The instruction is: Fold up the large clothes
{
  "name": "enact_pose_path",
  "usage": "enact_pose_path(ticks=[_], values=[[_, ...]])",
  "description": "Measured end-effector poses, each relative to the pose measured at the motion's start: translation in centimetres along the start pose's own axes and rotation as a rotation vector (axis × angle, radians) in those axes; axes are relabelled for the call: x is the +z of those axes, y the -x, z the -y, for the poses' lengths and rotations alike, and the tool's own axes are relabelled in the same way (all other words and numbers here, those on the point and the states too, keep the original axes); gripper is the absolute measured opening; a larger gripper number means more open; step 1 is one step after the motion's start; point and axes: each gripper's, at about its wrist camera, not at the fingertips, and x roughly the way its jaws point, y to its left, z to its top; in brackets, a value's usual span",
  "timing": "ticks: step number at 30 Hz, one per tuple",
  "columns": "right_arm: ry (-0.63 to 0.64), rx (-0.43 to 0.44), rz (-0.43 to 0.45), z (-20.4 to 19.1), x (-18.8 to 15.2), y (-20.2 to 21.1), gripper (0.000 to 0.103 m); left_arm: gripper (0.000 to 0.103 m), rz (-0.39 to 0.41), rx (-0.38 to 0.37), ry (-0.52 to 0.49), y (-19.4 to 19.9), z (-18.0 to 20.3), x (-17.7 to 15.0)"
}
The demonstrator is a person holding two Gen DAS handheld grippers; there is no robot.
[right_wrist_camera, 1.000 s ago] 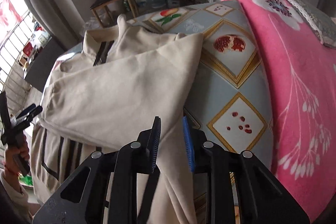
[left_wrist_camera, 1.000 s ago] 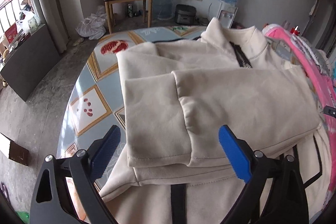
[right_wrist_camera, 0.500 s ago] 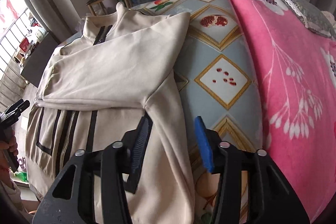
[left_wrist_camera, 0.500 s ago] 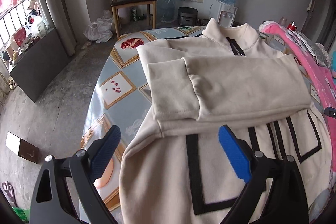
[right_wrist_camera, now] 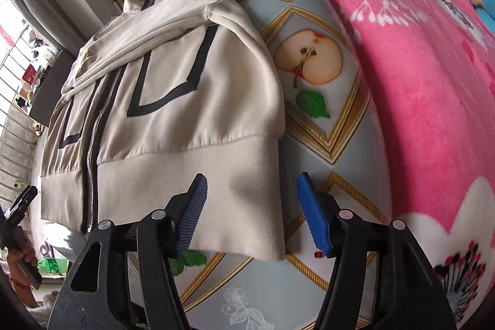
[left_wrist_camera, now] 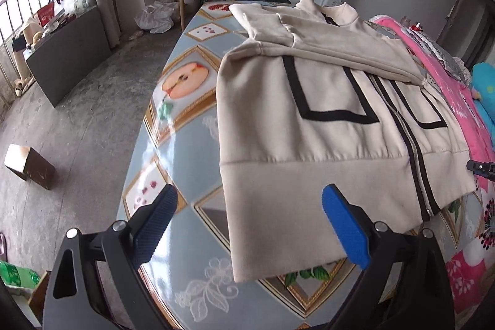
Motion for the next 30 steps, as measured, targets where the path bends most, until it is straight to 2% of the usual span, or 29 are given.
enact_pose_path(ticks=[5, 7, 8, 10, 15, 18, 20, 25, 28, 30], values=[[0.020, -0.027, 0.001, -0.5, -0.5, 1.0, 0.059, 0.093, 0.002, 0.015, -0.003, 0.2, 0.5, -0.9], [0.042, -0.029, 0.024, -0.9, 0.2, 1.9, 0.069, 0.093, 0.028, 0.016, -0.015, 0.7, 0.7, 0.0], [0.055, -0.027, 0.048, -1.2, 0.9, 2.6, 0.077, 0.093, 0.039, 0.022, -0.029, 0.9, 1.0, 0.9], [0.096, -0.008, 0.090, -2.0, 2.6, 3.9, 0.081, 0.093, 0.075, 0.033, -0.065, 1.2, 1.7, 3.1], [0.178, 0.086, 0.157, -5.3, 9.7, 5.1, 0.086, 0.093, 0.130, 0.021, -0.119, 0.1, 4.0, 10.8], [0.217, 0.171, 0.171, -7.4, 14.7, 4.5, 0.086, 0.093, 0.161, 0.020, -0.129, -1.5, 5.4, 16.1], [0.226, 0.198, 0.175, -8.6, 18.2, 3.5, 0.086, 0.093, 0.174, -0.008, -0.119, -2.8, 6.3, 19.6], [0.197, 0.313, 0.092, -10.9, 28.9, -2.0, 0.086, 0.093, 0.107, -0.108, -0.058, -9.4, 7.9, 29.7], [0.138, 0.328, 0.027, -11.9, 34.6, -6.0, 0.082, 0.093, 0.064, -0.101, -0.043, -13.7, 9.3, 35.4], [0.117, 0.335, -0.007, -12.7, 37.7, -8.6, 0.080, 0.093, 0.069, -0.078, -0.042, -16.1, 10.4, 38.3]])
